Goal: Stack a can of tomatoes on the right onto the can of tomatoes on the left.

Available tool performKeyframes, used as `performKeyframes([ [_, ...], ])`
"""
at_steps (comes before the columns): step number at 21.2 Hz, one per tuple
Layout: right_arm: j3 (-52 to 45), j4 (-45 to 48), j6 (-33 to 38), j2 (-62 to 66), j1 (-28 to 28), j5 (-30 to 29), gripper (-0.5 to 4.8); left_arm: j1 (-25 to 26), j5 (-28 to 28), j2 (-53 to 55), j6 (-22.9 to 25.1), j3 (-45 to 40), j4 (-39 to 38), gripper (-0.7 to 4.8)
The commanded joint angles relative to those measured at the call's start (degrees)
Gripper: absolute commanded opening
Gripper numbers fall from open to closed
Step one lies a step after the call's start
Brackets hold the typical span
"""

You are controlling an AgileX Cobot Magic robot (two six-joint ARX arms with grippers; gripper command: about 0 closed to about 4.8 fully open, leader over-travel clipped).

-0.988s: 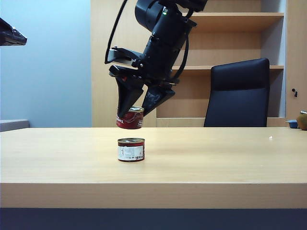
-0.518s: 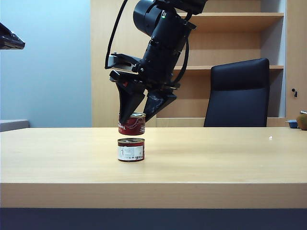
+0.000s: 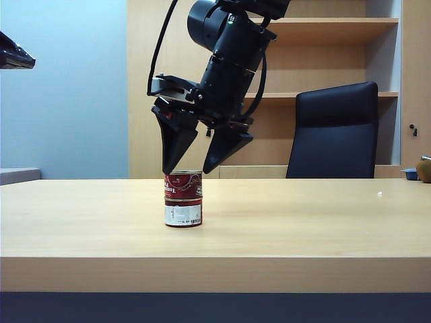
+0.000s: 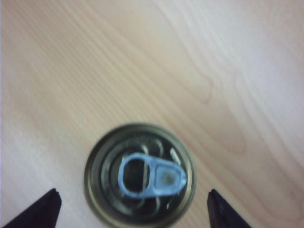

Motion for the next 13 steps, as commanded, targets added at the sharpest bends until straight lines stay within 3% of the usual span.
performKeyframes([
  [1, 0.35, -2.86, 0.09, -4.87, 1.55, 0.52, 3.27, 0.04, 0.07, -0.15, -0.42, 0.2, 0.83, -0.02],
  [5, 0.26, 1.27, -1.07, -13.77, 4.85, 0.81, -0.14, -0.07, -1.66, -0.13, -0.48, 0.17, 1.05, -0.01],
  [8, -3.45, 5.4, -1.03, -20.17, 6.05, 1.6, -0.06, -0.04, -7.89, -0.15, -0.39, 0.17, 1.11, -0.02],
  [13, -30.86, 30.53, 3.69, -41.35, 5.16, 8.85, -0.06, -0.04, -12.9, -0.39, 0.17, 0.11, 9.07, -0.02],
])
